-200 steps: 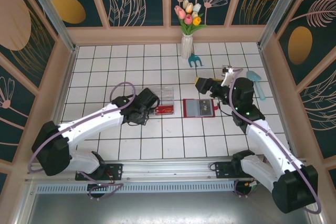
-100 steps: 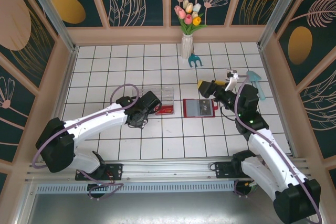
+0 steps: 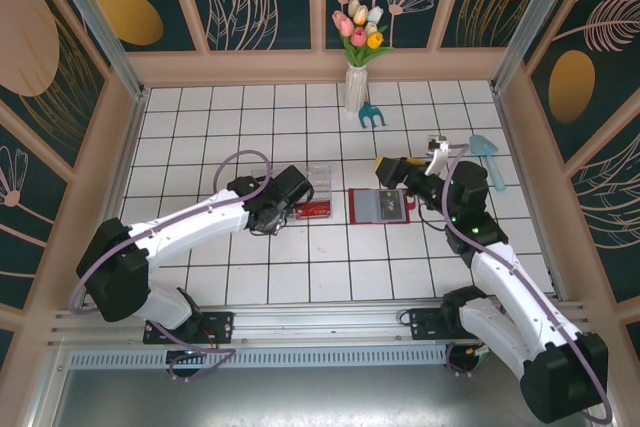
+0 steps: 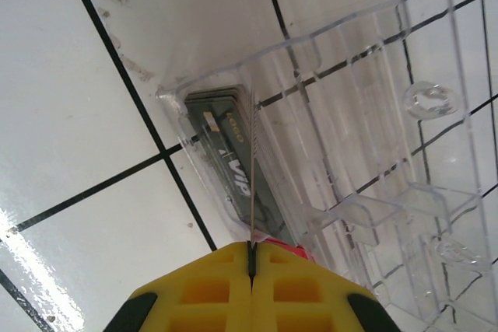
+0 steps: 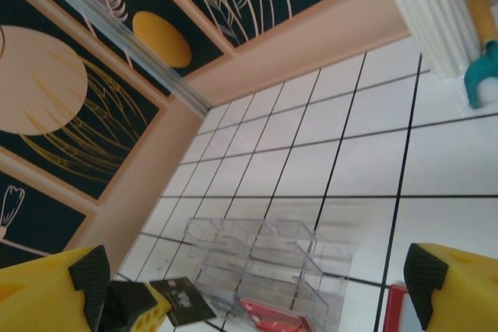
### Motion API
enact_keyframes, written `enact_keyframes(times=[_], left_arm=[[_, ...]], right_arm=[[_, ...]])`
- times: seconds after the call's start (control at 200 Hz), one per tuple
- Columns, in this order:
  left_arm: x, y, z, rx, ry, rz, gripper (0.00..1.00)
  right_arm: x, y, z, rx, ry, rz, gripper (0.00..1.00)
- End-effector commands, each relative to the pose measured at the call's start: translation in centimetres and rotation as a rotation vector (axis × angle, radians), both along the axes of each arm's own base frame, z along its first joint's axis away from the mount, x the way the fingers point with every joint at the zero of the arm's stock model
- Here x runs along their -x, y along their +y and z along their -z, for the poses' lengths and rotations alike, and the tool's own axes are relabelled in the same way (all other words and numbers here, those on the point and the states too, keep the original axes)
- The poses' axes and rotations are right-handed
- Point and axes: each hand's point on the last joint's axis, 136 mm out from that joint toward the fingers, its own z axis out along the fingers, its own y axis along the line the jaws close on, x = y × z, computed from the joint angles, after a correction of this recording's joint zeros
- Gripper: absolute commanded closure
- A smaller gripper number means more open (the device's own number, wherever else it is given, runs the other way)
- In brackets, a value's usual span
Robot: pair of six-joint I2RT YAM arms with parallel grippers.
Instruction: Take the credit cards out of the card holder
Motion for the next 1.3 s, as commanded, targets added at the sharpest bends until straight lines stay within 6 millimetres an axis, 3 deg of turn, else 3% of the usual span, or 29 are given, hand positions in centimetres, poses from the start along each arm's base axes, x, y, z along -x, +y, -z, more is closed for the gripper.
enact_keyframes(times=[0.0,0.09,0.215,0.285,0.4,0.5,0.621,0.826,0.921,1.011,1.161,1.296], left_arm=[[-0.4,1.8,-2.6,0.013,-0.042,-0.133,1.00],[-0.5,2.1,-3.5,0.000,-0.055,-0.091,1.00],[-1.9,3.2,-6.3,-0.082,-0.150,0.026,1.00],[-3.3,2.5,-8.1,-0.136,-0.225,0.194,1.00],[-3.9,0.4,-9.7,-0.283,-0.285,0.580,1.00],[-3.2,-0.7,-9.0,-0.404,-0.251,0.875,1.00],[-1.6,-2.1,-6.5,-0.490,-0.164,1.209,1.00],[-1.2,-0.5,-4.1,-0.732,0.016,1.485,1.00],[-1.3,0.2,-4.3,-0.861,0.037,1.574,1.00],[-0.2,-0.5,-4.2,-0.877,-0.009,1.747,1.00],[-0.2,0.3,-5.4,-1.063,-0.087,1.856,1.00],[0.4,1.9,-3.7,-1.181,0.041,2.011,1.00]], right_arm=[[0.4,1.5,-0.1,-0.016,-0.022,-0.086,0.01],[0.7,2.8,0.5,0.008,-0.023,-0.130,0.03],[0.9,4.3,1.3,0.062,-0.012,-0.164,0.04],[0.8,4.6,1.7,0.088,-0.003,-0.162,0.04],[0.6,4.5,2.0,0.101,-0.002,-0.147,0.04],[0.3,4.3,1.9,0.108,-0.006,-0.130,0.03],[0.1,4.0,1.8,0.117,-0.010,-0.111,0.03],[0.1,3.7,1.6,0.124,-0.016,-0.093,0.03],[0.2,3.6,1.6,0.124,-0.020,-0.088,0.02],[0.2,3.5,1.5,0.119,-0.026,-0.083,0.02],[0.3,3.4,1.3,0.109,-0.028,-0.082,0.02],[0.3,3.0,1.1,0.099,-0.034,-0.070,0.02]])
